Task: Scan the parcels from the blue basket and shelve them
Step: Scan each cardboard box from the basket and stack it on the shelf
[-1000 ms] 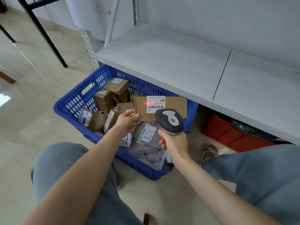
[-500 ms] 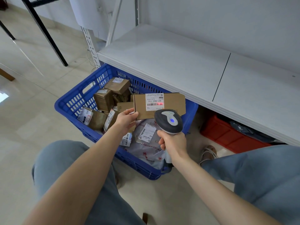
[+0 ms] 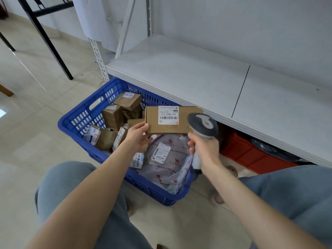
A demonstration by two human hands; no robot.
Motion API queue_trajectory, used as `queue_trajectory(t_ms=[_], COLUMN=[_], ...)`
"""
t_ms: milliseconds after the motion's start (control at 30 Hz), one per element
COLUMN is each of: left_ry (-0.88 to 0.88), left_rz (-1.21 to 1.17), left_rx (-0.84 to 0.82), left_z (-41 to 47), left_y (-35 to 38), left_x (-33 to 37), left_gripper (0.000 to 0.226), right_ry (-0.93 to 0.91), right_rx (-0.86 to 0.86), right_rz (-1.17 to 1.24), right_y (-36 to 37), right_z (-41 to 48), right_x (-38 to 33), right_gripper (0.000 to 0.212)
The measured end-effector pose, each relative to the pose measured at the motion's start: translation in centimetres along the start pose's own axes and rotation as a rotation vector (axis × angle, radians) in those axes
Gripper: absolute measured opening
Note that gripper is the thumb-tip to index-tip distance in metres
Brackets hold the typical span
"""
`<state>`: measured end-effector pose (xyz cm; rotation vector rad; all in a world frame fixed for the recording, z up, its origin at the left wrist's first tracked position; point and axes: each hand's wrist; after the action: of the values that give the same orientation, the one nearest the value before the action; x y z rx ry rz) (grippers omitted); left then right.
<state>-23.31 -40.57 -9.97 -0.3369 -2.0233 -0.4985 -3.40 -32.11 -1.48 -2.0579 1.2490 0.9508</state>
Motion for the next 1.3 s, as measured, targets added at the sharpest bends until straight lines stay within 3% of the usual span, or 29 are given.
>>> queue_trajectory(t_ms=[267,367,500,667,867,933,1000,1100,1200,1267,1300], left_ry=[0.11,0.168,0.236,0.303,0.286,0.273,0.486,1.138,1.502,1.815,1.983], left_rz=[0.124,0.186,0.324,0.403,0.251,0.336,0.56,0.936,1.484,1.684,1.616], left_rx=[-0.148,-0.233,-0.32,-0.364,-0.413,-0.48,-0.465,-0.423,-0.5,-0.399,-0.334], left_z=[0.2,-0.7,-2.5,-5.1,-9.7,-11.8,-13.8,-17.8,-21.4,-22.7,-23.2], left_y=[3.5,5.5,8.2,11.5,15.3,16.1,17.1,18.4,19.8,21.0,21.5], left_x=[9.0,12.3,15.2,17.4,20.4,21.2,21.6,22.1,22.1,21.8,21.8], left_gripper=[0.029,0.023,0.022,0.027,0.033,0.053,0.071,0.073,0.083,0.07,0.054], right_ry=[-0.135,-0.107,-0.06,-0.086,-0.16,-0.205,-0.254,-0.308,-0.34,-0.353,-0.356], right_rx=[0.072,-0.03,-0.218,-0.301,-0.219,-0.197,-0.19,-0.17,-0.187,-0.216,-0.231], right_rz=[0.078,0.129,0.172,0.103,0.258,0.301,0.338,0.377,0.429,0.478,0.52], right_y=[-6.8,-8.9,-10.4,-11.1,-12.2,-12.8,-13.4,-14.4,-15.3,-15.8,-16.1], right_z=[2.1,2.0,0.8,-1.3,-3.9,-5.0,-6.1,-7.8,-9.2,-10.2,-10.7], right_x=[-8.1,-9.6,-10.2,-11.3,-13.4,-14.5,-15.8,-17.7,-19.3,-20.2,-20.5], right_gripper=[0.015,0.023,0.016,0.01,0.016,0.015,0.015,0.016,0.015,0.014,0.013])
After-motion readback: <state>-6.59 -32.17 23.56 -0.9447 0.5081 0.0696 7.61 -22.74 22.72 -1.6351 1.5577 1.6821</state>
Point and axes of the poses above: each hand's wrist, its own z-axis towards the middle knuckle, its own y-axis out of the palm, x = y × z, and after that the axes turned 12 degrees about y, right-handed
